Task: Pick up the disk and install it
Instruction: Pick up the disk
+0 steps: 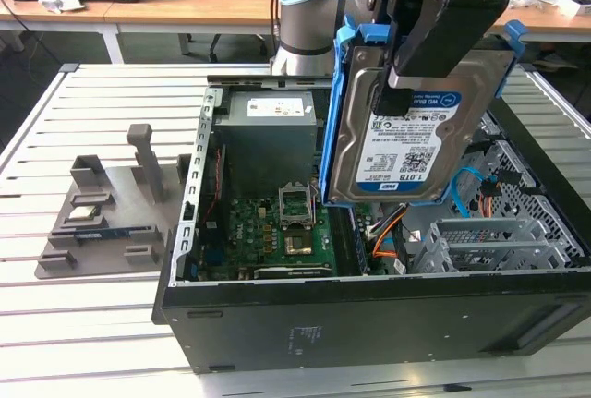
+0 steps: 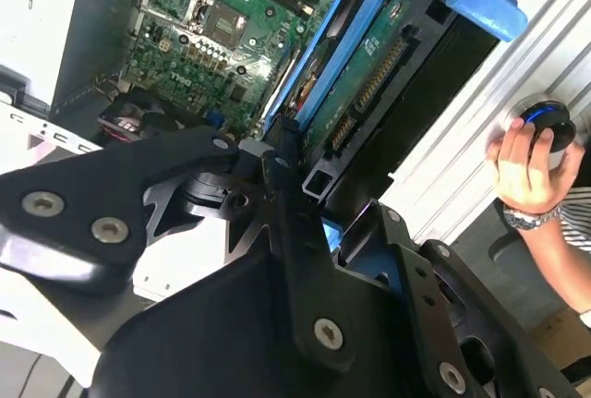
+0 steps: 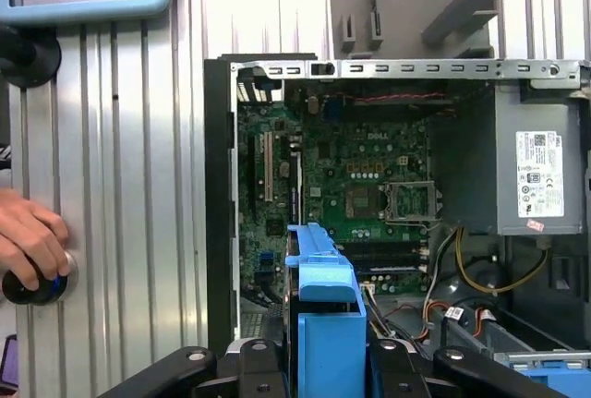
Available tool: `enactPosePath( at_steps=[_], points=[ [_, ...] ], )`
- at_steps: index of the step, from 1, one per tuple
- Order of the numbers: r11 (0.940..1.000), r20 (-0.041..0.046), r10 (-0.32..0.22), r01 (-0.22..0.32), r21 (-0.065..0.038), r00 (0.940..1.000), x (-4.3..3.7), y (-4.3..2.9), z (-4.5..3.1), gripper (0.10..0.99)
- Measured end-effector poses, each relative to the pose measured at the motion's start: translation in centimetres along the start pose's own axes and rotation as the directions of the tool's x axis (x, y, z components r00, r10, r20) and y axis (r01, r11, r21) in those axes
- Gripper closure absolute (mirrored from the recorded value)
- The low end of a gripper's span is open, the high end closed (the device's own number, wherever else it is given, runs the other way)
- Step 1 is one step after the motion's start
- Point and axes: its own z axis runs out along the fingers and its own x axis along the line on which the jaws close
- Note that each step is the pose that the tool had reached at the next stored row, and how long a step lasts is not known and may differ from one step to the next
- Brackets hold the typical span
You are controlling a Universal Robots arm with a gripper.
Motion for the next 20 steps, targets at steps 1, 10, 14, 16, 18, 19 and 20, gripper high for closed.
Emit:
enactPosePath(
  at_steps=[1, 10, 14, 16, 18, 19, 20],
  points=[
    [1.0000, 0.0000, 0.000, 0.000, 0.000, 1.0000, 0.00, 0.00, 0.00, 0.722],
    [1.0000, 0.0001, 0.001, -0.001, 0.000, 1.0000, -0.03, -0.79, -0.02, 0.722],
    [1.0000, 0.0000, 0.001, -0.001, 0.000, 1.0000, -0.10, -2.58, -0.07, 0.722],
    [1.0000, 0.0000, 0.001, -0.001, 0.000, 1.0000, -0.13, -3.39, -0.10, 0.722],
    [1.0000, -0.0001, 0.001, -0.001, 0.000, 1.0000, -0.15, -3.90, -0.11, 0.722],
    [1.0000, -0.0001, 0.001, -0.001, 0.000, 1.0000, -0.16, -4.16, -0.12, 0.722],
    [1.0000, 0.0000, 0.001, -0.001, 0.000, 1.0000, -0.17, -4.41, -0.12, 0.722]
  ],
)
